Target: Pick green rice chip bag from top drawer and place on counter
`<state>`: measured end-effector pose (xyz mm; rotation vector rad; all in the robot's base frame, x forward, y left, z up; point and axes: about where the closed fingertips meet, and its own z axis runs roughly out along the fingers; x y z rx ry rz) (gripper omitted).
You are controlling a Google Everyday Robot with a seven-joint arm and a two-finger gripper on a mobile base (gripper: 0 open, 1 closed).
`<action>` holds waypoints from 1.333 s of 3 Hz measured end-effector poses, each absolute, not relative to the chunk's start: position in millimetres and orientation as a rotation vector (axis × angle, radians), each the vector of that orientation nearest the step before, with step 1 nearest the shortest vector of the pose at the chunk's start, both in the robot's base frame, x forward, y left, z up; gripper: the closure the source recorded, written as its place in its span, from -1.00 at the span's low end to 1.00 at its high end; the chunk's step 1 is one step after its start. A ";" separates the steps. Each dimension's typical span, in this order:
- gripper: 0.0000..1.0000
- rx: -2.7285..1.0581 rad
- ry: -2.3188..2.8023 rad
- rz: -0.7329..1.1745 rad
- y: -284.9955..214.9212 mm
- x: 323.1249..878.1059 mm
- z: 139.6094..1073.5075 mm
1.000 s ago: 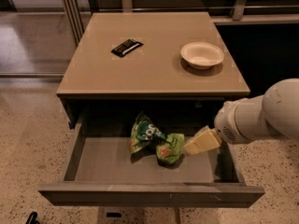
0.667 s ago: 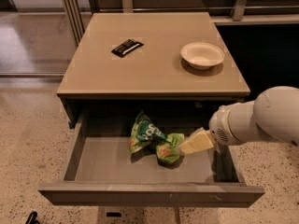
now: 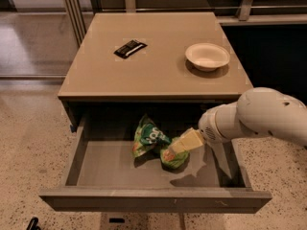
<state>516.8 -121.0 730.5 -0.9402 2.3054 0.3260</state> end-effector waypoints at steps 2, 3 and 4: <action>-1.00 -0.982 2.354 0.403 -99.8 540.8 690.8; -1.00 -0.983 2.355 0.406 -99.0 541.0 689.6; -1.00 -0.937 2.380 0.428 -101.2 535.8 681.5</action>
Offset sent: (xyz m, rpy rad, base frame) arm 0.0358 0.0311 -0.0638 0.0267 0.1342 0.0572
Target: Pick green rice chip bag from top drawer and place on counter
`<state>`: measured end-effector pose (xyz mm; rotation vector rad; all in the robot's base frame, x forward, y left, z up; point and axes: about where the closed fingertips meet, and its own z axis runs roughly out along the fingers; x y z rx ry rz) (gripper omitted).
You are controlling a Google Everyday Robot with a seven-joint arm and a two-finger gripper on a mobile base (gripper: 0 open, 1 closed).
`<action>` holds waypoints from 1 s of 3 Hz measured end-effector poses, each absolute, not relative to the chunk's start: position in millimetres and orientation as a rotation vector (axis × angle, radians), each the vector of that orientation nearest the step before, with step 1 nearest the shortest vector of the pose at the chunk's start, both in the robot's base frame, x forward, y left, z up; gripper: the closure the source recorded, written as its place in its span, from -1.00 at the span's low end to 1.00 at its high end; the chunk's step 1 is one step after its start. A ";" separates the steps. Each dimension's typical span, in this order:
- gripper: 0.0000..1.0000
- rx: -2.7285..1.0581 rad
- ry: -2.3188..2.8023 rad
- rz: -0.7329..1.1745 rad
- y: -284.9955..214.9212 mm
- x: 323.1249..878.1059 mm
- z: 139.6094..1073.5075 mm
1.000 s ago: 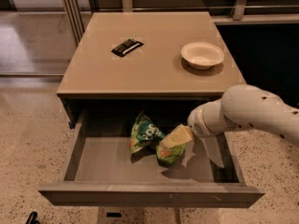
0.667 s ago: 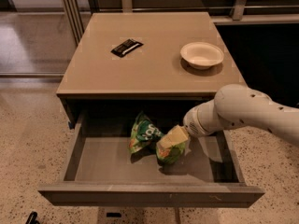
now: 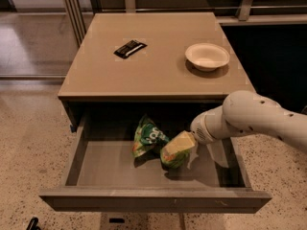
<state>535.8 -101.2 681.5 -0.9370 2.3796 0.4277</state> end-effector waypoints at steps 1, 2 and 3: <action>-1.00 -0.936 2.401 0.478 -89.2 530.1 661.0; -1.00 -0.955 2.418 0.514 -77.5 524.8 639.8; -1.00 -0.965 2.433 0.523 -70.8 521.0 621.0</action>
Offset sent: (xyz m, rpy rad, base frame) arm -0.0171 0.0365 -0.0686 0.0421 0.1098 0.0464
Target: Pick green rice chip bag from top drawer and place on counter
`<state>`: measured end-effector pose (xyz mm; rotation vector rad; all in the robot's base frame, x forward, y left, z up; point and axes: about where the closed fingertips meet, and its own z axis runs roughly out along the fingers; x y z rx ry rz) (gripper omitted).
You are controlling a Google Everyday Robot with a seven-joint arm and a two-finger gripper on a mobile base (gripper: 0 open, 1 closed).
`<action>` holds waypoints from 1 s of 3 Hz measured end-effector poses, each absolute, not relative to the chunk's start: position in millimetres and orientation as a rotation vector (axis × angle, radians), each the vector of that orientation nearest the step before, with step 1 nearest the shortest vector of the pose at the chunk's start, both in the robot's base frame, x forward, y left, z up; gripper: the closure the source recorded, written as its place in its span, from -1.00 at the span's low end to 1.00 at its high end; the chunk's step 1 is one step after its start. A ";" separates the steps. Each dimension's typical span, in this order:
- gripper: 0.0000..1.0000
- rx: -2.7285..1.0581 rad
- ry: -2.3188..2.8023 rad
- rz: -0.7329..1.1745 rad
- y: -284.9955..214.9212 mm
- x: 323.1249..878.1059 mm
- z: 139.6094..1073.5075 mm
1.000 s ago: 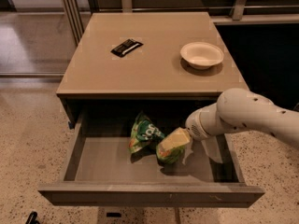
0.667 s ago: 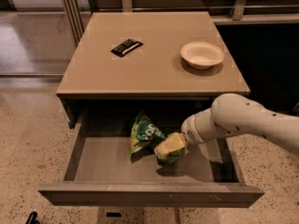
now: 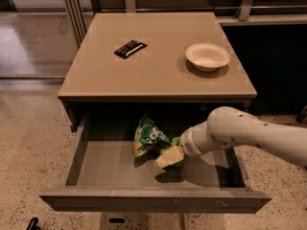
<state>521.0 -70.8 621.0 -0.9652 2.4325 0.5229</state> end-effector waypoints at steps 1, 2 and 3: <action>-0.69 -0.966 2.434 0.524 -70.2 520.6 619.3; -0.22 -0.966 2.434 0.524 -70.2 520.6 619.3; 0.23 -0.966 2.434 0.524 -70.2 520.6 619.3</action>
Offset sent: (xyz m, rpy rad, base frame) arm -0.0003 0.0006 -0.0017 -0.0002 0.0014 0.0006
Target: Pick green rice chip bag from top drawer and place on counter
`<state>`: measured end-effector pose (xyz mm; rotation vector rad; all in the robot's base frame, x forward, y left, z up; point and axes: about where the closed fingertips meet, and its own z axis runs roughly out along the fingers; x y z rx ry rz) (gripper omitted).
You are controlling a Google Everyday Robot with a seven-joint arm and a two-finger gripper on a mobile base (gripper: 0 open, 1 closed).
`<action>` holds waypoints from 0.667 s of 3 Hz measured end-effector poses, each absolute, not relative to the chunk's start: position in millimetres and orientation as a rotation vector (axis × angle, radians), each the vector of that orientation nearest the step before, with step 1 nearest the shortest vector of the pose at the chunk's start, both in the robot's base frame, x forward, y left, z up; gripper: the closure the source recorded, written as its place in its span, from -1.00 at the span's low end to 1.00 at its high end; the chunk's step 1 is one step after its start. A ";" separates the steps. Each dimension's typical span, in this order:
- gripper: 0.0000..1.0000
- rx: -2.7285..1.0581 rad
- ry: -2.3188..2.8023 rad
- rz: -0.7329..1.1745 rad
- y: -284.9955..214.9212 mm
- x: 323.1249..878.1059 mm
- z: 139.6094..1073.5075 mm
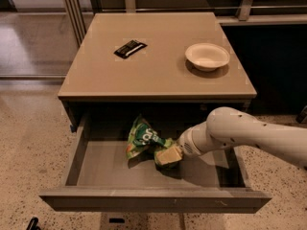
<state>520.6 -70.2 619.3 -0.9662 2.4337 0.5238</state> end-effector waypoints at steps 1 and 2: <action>0.71 -0.966 2.434 0.524 -70.2 520.6 619.3; 1.00 -0.990 2.418 0.525 -69.6 518.4 628.3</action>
Offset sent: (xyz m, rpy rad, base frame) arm -0.0038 -0.0011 0.0205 0.0014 -0.0231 0.0367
